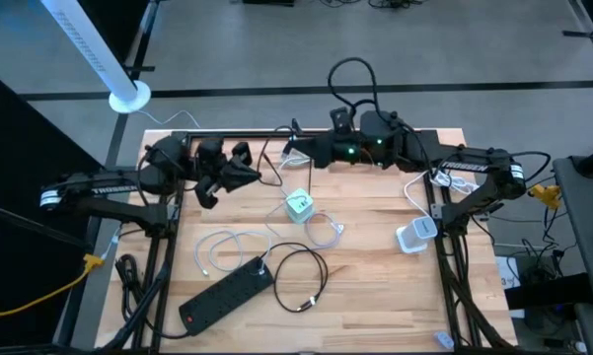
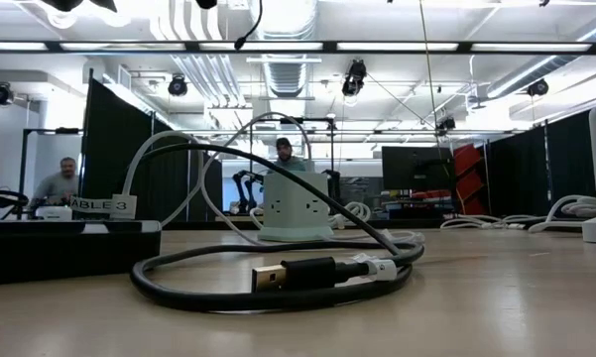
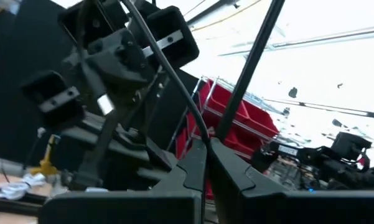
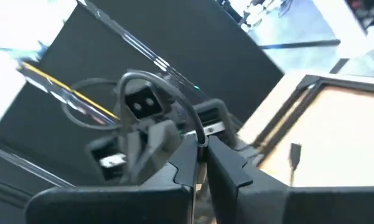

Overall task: Insert USB
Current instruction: Insert the black charger cable into the light green outlet extension

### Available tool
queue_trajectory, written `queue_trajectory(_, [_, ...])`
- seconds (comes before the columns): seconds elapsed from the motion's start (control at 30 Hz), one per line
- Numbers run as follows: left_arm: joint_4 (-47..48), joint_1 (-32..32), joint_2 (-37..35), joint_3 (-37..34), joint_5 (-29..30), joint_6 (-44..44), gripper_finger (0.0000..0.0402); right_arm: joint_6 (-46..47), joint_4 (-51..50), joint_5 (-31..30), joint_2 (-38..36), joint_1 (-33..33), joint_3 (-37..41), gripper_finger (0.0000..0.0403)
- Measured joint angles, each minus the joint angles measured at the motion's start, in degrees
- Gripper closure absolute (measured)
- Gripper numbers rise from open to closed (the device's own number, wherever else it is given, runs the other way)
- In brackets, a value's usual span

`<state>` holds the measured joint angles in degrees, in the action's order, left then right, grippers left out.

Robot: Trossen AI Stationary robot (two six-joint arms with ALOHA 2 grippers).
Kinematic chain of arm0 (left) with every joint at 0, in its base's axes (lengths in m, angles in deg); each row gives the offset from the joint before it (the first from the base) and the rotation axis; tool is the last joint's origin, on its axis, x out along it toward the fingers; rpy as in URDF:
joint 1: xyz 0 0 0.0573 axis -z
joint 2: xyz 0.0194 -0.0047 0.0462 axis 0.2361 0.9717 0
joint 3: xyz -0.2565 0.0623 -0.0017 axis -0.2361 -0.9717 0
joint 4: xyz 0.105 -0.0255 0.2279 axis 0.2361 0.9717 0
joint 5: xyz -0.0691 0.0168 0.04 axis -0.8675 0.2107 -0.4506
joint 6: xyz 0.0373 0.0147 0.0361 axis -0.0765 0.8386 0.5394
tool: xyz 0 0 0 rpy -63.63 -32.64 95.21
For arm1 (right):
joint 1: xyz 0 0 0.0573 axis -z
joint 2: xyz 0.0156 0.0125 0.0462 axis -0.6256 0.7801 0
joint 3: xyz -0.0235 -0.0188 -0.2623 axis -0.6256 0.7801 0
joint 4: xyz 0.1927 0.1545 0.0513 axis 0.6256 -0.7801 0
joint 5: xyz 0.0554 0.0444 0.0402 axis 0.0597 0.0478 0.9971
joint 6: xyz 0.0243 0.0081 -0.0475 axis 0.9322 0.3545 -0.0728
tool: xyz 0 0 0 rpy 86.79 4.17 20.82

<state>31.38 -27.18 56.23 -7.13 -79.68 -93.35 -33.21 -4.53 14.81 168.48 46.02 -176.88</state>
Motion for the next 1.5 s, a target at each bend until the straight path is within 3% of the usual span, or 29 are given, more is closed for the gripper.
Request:
queue_trajectory(0.33, [3.44, -2.43, -1.61, 0.00, 0.87, 4.62, 0.0402, 9.76, 4.01, -0.70, -0.65, 0.91, -0.04, 0.0394])
queue_trajectory(1.07, [4.62, -4.64, -1.76, 0.00, 0.83, 5.65, 0.0401, 9.89, 4.39, -3.77, -0.65, 0.89, -0.04, 0.0399])
queue_trajectory(1.17, [4.62, -4.67, -1.79, 0.00, 0.82, 5.60, 0.0402, 5.96, 4.21, -2.79, -0.65, 0.91, -0.04, 0.0400])
queue_trajectory(1.27, [4.62, -4.67, -1.80, 0.00, 0.81, 5.48, 0.0401, -4.64, 3.16, -0.25, -0.65, 0.93, -0.04, 0.0401])
queue_trajectory(1.5, [4.62, -4.69, -1.80, 0.00, -0.34, 3.60, 0.0401, -18.71, -5.71, 0.47, -0.65, 0.85, -0.04, 0.0402])
